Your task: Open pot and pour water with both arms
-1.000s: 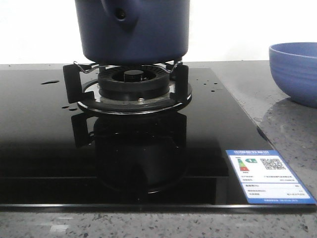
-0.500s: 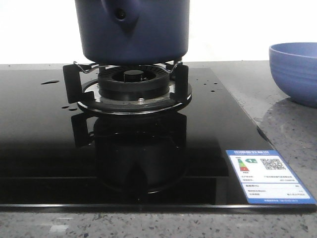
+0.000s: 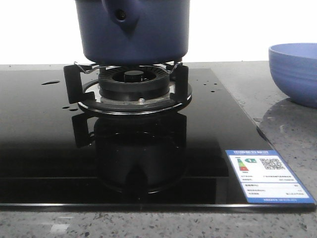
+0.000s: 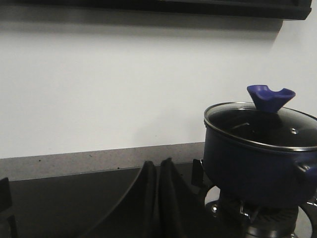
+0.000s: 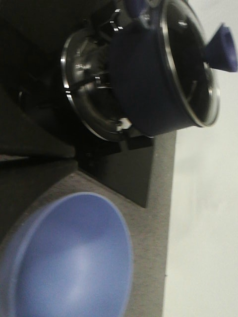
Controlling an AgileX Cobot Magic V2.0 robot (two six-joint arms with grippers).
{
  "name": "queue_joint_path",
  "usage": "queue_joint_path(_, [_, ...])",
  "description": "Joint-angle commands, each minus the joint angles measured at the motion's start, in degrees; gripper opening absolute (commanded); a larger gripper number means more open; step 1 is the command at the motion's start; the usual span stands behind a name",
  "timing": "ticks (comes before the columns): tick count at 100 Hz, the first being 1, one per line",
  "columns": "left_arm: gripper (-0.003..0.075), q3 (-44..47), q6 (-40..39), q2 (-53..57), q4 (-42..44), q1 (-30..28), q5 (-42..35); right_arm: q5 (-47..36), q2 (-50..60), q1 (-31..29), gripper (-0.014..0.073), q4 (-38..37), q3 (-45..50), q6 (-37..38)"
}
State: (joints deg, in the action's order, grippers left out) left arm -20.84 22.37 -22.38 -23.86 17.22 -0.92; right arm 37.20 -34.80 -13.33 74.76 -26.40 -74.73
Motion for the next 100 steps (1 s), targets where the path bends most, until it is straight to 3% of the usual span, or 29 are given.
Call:
queue_joint_path(1, [-0.0019,1.07,0.06,3.54,-2.14,-0.11,-4.29,-2.15,3.27,-0.04,-0.0046,3.40,2.44,-1.04])
queue_joint_path(18, [-0.0019,3.40,0.06,7.27,-2.44,-0.11,-4.04,-3.92,5.88,-0.04,-0.0046,3.51,6.44,-1.04])
queue_joint_path(100, [-0.0019,3.43,0.06,7.50,-3.16,-0.11,-3.37,-4.37,5.88,-0.04,-0.0046,3.51,6.48,-0.80])
